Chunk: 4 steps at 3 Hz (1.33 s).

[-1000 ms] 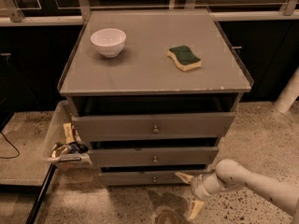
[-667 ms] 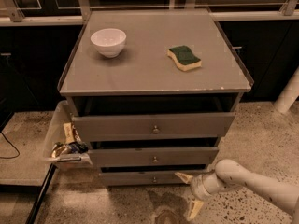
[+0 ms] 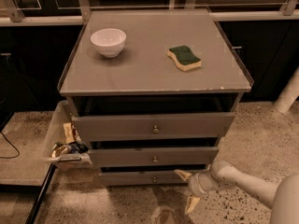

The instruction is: Open bottom drawer

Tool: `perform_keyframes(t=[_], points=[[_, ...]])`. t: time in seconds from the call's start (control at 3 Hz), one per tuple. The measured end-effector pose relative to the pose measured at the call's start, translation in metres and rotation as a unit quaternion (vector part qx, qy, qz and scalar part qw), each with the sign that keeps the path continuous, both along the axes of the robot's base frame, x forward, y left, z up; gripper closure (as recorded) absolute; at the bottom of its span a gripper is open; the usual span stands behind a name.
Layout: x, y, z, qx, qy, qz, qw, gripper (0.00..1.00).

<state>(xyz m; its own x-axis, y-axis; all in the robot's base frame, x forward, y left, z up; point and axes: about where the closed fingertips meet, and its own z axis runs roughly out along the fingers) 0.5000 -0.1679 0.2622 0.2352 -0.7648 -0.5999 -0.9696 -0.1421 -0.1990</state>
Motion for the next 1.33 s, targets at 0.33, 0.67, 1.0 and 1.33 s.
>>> perform_keyframes(t=[0.33, 0.67, 1.0, 1.33], points=[[0.027, -0.004, -0.029, -0.024, -0.040, -0.003, 0.9989, 0.00], [0.056, -0.009, -0.051, -0.048, -0.078, -0.004, 0.9958, 0.00], [0.077, -0.016, -0.072, -0.069, -0.091, -0.007, 0.9934, 0.00], [0.090, -0.033, -0.095, -0.086, -0.087, -0.020, 0.9922, 0.00]])
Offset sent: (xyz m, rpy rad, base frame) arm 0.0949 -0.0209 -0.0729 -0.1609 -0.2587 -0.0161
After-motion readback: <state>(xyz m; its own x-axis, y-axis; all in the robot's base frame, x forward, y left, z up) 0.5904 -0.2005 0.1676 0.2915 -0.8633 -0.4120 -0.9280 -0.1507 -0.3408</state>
